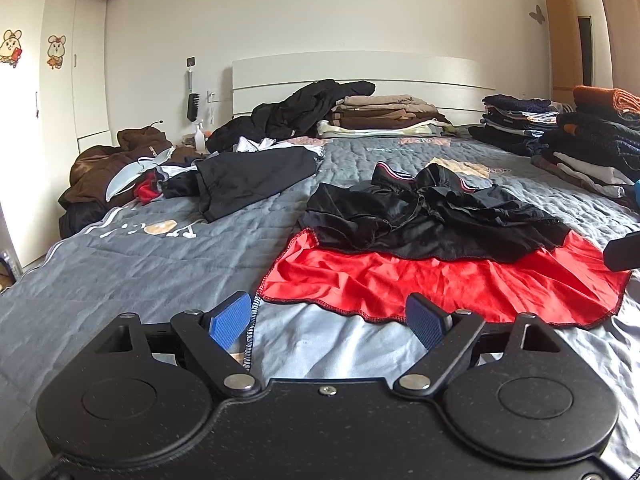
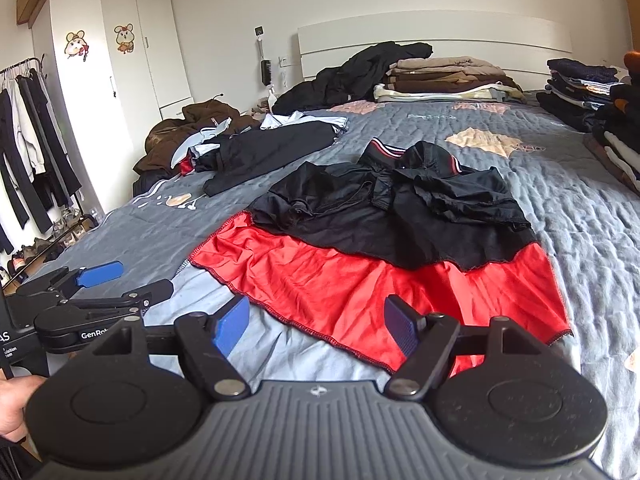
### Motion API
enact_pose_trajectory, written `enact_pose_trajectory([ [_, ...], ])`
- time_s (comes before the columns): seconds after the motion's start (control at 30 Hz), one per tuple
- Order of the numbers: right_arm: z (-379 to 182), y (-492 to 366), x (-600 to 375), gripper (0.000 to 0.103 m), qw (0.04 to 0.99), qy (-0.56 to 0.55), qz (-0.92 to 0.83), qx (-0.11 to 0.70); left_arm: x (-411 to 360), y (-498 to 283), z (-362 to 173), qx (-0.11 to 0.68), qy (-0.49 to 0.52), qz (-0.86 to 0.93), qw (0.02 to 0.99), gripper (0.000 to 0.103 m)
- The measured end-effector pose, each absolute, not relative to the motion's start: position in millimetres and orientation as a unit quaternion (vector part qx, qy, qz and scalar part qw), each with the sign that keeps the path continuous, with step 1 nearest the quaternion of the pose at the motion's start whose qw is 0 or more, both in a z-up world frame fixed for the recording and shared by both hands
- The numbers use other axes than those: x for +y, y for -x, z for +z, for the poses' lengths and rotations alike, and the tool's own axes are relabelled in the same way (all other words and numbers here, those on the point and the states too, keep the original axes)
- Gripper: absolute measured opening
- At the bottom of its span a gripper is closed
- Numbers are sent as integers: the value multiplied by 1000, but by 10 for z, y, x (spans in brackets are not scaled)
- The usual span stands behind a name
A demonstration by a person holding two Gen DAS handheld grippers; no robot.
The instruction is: Fold clothes
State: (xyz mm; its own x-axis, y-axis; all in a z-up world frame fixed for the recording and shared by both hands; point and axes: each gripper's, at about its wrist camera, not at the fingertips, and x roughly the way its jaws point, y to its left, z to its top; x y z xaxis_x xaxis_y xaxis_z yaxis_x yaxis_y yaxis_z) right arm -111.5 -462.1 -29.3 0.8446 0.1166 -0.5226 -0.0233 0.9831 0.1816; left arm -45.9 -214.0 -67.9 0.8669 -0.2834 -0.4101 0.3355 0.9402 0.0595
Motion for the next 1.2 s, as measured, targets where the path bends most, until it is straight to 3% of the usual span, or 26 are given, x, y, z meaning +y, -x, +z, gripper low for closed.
enact_pose_trajectory([
  [1.2,-319,1118,-4557,74,953,-74,45,290,-2114,508,-650,205,-62,-168,962,84],
])
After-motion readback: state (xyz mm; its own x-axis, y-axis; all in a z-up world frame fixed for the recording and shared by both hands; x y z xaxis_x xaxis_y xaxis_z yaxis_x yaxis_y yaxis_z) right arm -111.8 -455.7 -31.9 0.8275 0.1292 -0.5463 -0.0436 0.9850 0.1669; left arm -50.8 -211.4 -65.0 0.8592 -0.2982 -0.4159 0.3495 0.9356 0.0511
